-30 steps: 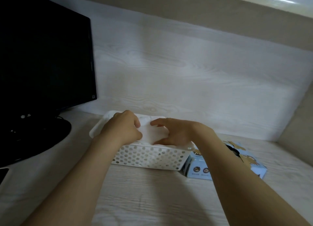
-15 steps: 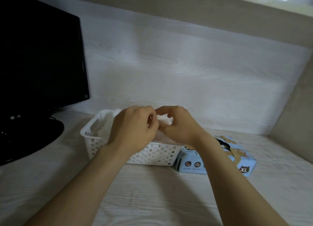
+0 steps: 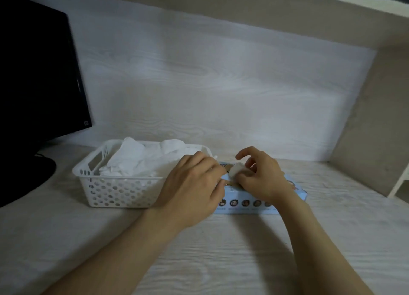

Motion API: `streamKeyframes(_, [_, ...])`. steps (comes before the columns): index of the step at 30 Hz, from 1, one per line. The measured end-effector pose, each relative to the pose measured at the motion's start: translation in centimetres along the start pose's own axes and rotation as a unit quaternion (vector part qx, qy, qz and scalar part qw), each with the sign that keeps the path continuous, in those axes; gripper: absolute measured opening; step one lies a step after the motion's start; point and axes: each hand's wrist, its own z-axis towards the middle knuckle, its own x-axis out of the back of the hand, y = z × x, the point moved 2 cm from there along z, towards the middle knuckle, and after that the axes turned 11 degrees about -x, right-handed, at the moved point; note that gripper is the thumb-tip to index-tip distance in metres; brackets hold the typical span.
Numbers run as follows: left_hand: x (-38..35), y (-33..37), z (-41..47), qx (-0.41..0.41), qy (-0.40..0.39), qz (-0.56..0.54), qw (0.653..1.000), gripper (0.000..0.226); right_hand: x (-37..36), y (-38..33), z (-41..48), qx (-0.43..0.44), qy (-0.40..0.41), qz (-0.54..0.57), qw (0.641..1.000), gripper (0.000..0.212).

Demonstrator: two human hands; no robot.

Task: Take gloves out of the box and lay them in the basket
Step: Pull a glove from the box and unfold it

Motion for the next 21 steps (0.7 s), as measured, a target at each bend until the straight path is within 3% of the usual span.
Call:
streamKeyframes(8, [-0.5,0.3,-0.2,-0.031,-0.035,0.029,0.998,0.030,-0.4,0.3,0.0,0.071,0.086,-0.042,0.993,0.006])
streamKeyframes(14, [-0.5,0.6,-0.2,-0.053,-0.089,0.057,0.993,0.040,-0.6,0.6,0.1,0.140,0.206,-0.094,0.964,0.024])
streamKeyframes(21, [-0.6,0.9,0.2,-0.064,-0.108,0.086,0.988,0.046,0.0,-0.4,-0.5,0.133,0.307,-0.040,0.941,0.012])
